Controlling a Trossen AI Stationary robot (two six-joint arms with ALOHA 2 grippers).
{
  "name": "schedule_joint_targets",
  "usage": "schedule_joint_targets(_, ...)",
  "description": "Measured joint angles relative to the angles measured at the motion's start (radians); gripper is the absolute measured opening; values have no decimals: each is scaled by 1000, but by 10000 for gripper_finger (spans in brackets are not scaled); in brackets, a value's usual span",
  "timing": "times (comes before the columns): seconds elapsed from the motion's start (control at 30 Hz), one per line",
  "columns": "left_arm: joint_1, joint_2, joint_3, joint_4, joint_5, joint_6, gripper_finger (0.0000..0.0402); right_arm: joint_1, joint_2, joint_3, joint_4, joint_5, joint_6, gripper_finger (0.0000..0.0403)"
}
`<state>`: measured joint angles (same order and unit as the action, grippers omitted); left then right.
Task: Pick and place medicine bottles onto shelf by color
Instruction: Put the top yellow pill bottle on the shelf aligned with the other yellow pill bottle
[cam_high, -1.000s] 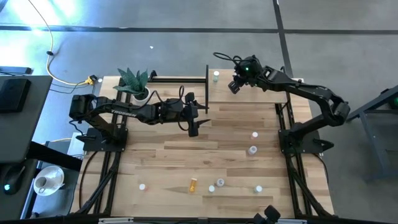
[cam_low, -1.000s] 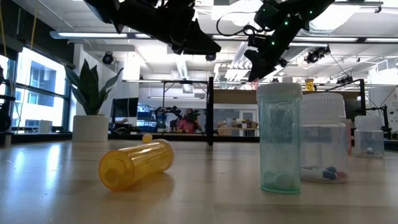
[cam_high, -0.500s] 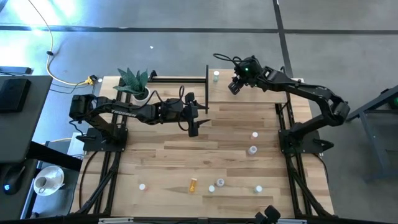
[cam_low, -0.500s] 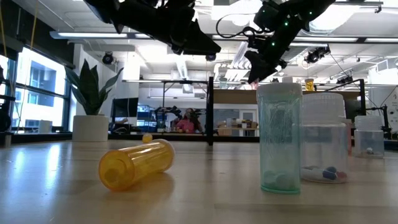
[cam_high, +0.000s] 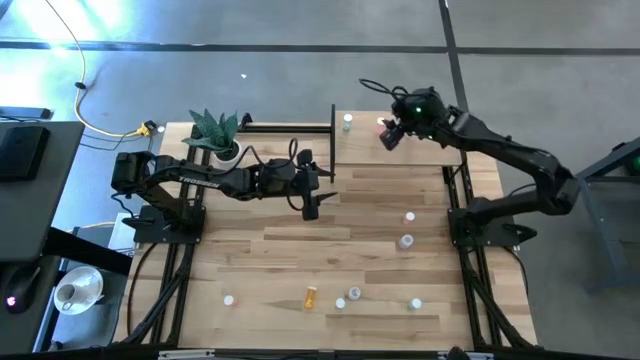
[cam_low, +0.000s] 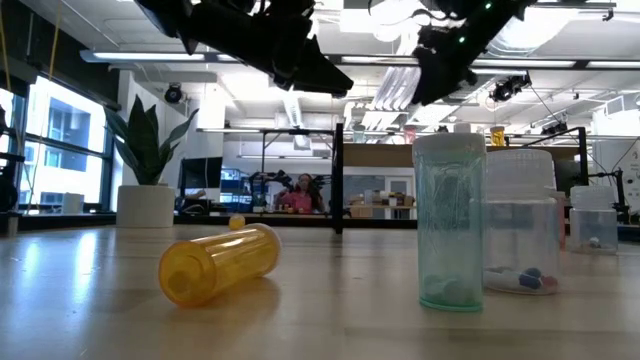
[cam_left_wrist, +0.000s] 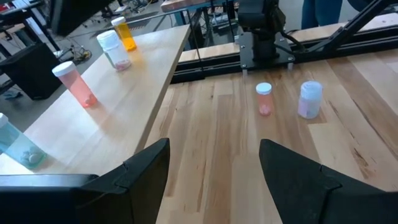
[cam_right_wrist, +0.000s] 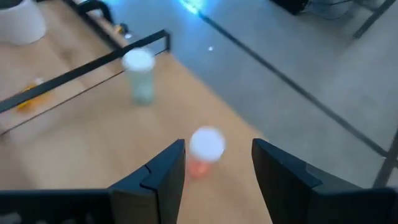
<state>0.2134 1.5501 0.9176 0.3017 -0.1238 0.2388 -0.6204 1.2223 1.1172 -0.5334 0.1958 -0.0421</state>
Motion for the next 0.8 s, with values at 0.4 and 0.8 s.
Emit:
schedule_joint_targets(0.4, -33, -91, -1, -233, -94, -29, 236, 183, -272, -152, -175, -69, 90, 177)
schedule_joint_targets(0.8, -118, -281, -5, -585, -95, -214, 236, 393, -489, -456, 92, -70, 203, 177)
